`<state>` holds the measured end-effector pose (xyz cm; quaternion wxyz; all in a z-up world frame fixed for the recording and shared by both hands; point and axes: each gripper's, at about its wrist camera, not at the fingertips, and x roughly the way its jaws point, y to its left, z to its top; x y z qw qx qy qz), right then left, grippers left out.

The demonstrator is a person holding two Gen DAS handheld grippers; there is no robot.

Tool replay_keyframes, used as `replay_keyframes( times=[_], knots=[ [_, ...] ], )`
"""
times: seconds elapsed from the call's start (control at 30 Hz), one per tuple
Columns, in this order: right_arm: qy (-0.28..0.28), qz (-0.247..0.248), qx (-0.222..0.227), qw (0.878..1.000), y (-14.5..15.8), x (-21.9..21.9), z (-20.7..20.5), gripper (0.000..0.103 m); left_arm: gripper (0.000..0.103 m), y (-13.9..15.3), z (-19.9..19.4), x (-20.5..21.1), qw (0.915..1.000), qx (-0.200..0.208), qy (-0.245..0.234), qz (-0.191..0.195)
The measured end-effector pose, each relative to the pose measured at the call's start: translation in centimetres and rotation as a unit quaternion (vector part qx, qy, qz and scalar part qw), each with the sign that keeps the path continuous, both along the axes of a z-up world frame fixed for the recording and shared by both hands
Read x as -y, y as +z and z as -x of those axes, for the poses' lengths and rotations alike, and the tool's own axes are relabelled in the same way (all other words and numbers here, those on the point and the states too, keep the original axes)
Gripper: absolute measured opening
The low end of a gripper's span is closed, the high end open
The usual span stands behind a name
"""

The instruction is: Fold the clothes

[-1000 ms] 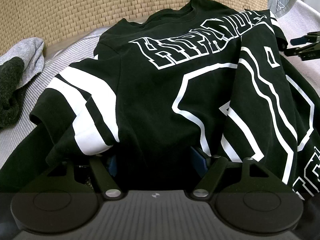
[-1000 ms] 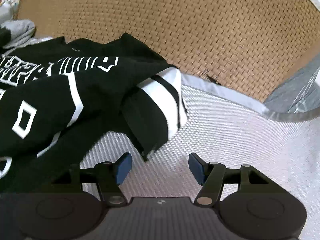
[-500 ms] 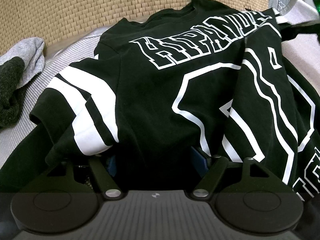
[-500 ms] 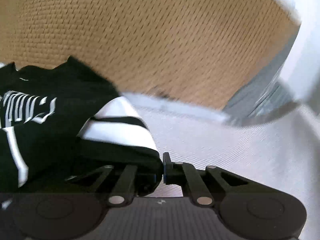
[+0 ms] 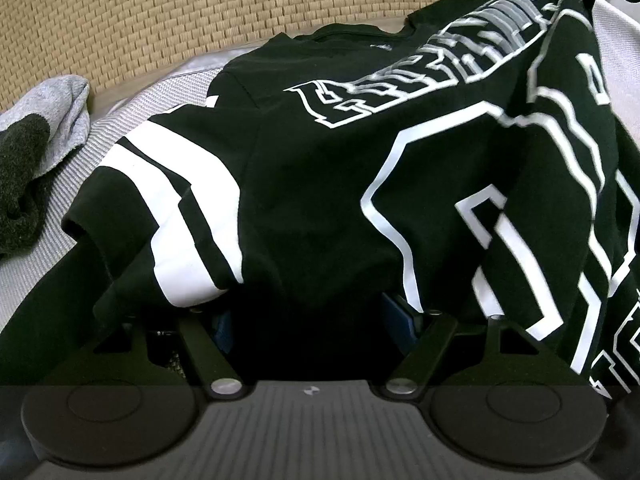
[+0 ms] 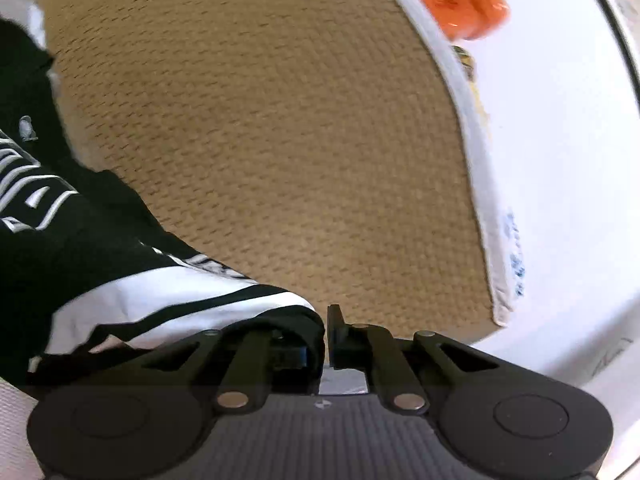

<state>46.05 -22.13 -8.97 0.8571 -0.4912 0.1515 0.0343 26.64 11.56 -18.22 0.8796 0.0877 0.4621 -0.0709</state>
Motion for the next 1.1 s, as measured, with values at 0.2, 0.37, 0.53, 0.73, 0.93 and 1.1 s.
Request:
replay_keyframes(
  times=[0.2,0.37,0.53,0.73,0.93,1.1],
  knots=[
    [-0.01,-0.119,-0.116,0.986,-2.1,1.8,-0.6,0.03,0.074,0.1,0.0,0.0,1.0,-0.001,-0.001,-0.001],
    [-0.035,-0.252,-0.138,0.957,-2.0,7.4,0.7,0.058,0.075,0.1,0.1,0.0,1.0,0.001,-0.001,-0.001],
    [-0.066,-0.383,-0.157,0.908,-2.8,12.7,2.3,0.067,0.077,0.0,0.0,0.0,1.0,0.002,0.002,0.0],
    [-0.048,-0.41,-0.25,0.876,-6.8,11.4,1.3,0.059,0.077,0.0,-0.1,0.2,1.0,-0.001,0.005,-0.002],
    [-0.067,-0.453,-0.27,0.847,-8.4,9.6,-0.1,0.046,0.077,-0.1,0.0,0.3,1.0,-0.003,0.006,-0.003],
    [-0.081,-0.456,-0.258,0.848,-8.4,8.8,-0.1,0.006,0.077,0.0,0.0,0.4,1.0,-0.003,0.006,-0.003]
  ],
)
